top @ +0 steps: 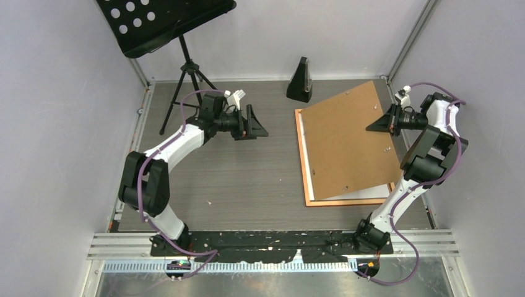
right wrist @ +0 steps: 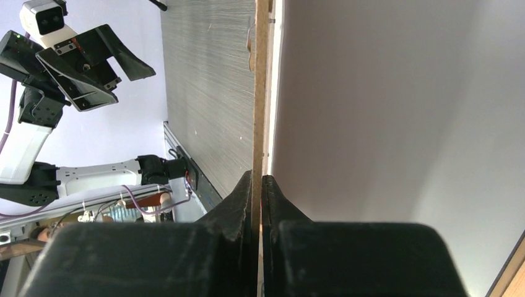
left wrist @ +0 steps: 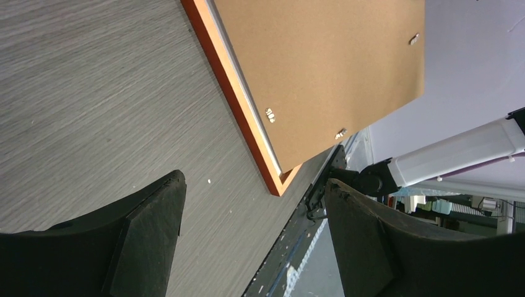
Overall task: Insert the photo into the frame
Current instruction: Place the photo frame item in the photo frame.
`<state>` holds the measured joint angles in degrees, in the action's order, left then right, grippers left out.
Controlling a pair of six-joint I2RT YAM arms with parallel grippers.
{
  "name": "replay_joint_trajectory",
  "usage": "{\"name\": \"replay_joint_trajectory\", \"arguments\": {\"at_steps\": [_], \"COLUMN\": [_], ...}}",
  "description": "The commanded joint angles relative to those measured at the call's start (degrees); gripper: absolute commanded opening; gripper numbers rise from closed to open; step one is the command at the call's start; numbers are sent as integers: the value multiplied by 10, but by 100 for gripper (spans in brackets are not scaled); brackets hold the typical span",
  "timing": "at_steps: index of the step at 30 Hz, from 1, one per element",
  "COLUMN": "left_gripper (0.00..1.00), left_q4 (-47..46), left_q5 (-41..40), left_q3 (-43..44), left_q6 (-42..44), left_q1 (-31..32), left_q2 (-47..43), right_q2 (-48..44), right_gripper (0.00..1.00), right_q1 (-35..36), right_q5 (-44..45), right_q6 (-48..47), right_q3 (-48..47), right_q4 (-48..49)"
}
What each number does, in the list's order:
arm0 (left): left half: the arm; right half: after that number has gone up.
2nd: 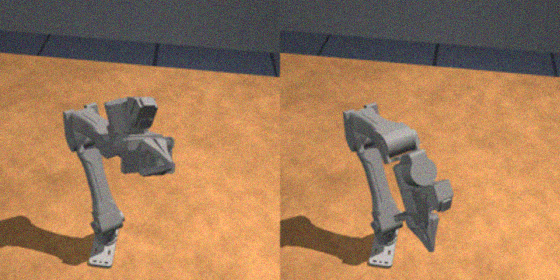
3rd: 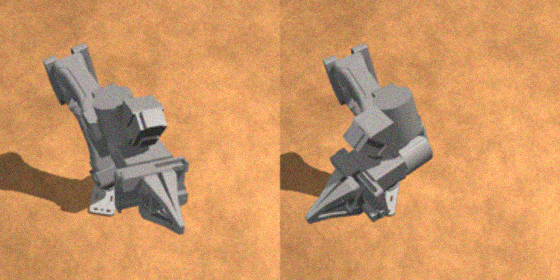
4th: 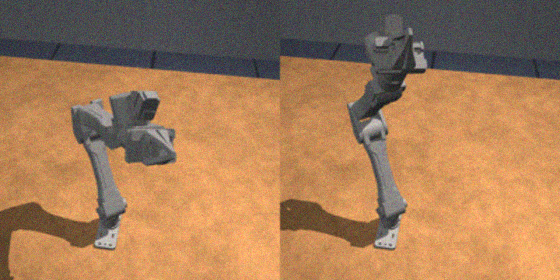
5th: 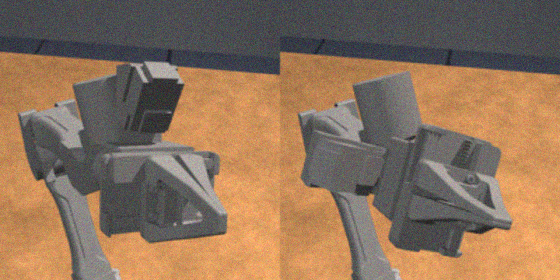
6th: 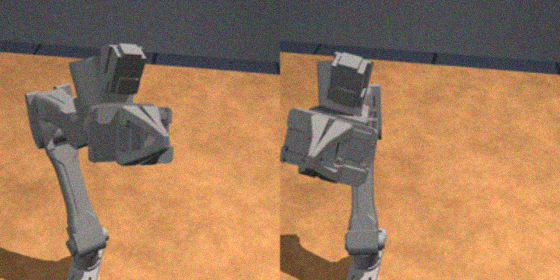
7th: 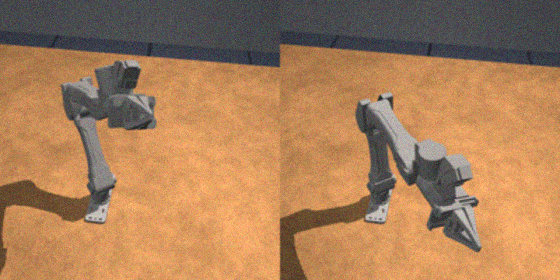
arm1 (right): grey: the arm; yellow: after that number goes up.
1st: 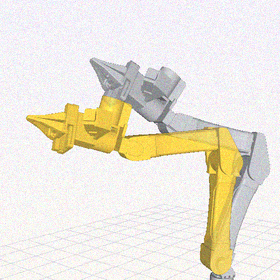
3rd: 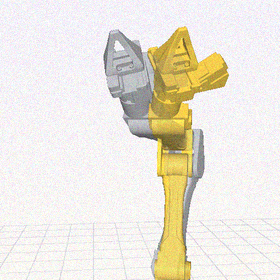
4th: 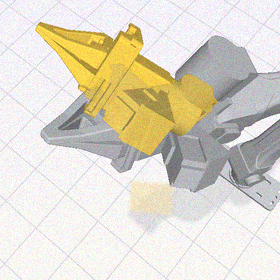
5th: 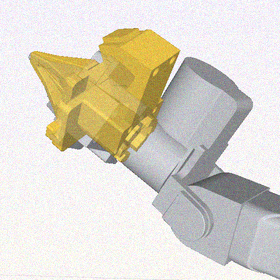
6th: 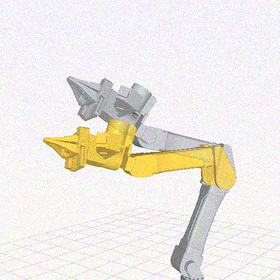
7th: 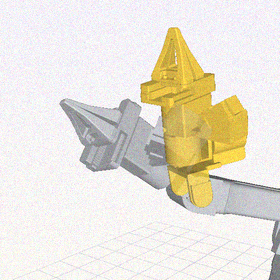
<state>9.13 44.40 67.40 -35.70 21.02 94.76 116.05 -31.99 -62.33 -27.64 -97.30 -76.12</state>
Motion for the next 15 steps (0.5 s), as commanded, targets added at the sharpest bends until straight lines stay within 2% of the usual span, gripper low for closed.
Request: {"name": "replay_joint_trajectory", "arguments": {"at_steps": [1,15], "left_gripper": [81,81], "left_q4": [2,6], "left_q5": [-4,-6], "left_q3": [24,24], "left_q6": [11,14], "left_q1": [3,3], "left_q2": [-16,-14], "right_q2": [-6,-3], "right_gripper": [5,5], "right_q1": [7,16], "right_q5": [-50,-56], "right_q6": [8,13], "right_q3": [0,31], "right_q4": [-8,10]}}
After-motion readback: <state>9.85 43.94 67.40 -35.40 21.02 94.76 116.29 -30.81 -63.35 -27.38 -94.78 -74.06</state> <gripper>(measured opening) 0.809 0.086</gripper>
